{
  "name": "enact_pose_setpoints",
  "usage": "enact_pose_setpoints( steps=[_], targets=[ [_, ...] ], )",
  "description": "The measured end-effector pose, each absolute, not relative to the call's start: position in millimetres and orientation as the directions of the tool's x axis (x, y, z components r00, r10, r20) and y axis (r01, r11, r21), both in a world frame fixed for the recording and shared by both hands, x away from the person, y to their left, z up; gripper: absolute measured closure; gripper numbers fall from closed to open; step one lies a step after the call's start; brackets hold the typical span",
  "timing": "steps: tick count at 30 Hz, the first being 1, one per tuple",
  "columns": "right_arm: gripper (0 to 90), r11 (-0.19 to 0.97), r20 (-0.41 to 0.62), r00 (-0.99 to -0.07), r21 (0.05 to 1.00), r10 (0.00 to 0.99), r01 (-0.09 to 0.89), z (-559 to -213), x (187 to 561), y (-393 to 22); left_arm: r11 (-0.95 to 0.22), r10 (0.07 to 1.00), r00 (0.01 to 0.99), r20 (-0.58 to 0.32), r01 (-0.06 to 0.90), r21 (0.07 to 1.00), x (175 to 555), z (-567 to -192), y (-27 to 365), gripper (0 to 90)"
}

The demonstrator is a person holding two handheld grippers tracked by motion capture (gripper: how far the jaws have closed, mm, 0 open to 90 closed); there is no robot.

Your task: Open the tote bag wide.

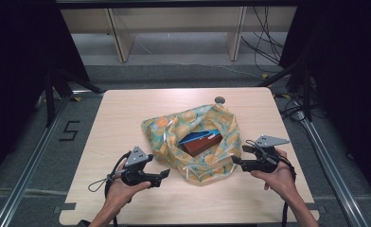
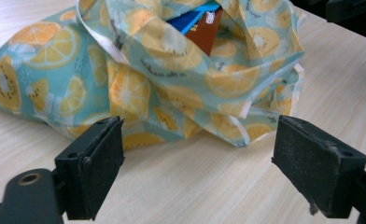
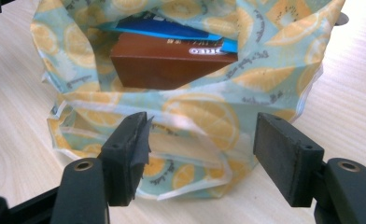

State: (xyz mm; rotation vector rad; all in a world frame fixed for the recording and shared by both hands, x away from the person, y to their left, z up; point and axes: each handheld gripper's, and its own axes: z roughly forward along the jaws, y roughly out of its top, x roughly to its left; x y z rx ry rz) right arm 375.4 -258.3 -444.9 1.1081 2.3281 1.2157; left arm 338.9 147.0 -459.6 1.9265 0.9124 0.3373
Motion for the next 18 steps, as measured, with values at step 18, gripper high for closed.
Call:
enact_pose_setpoints(
  steps=[18],
  targets=[
    [34.0, 0.342, 0.101, -0.659, 0.791, 0.745, 0.508, -463, 344, -261, -0.281, 0.736, 0.666, -0.119, 0.461, 0.842, 319, -483, 163, 15.3]
  ],
)
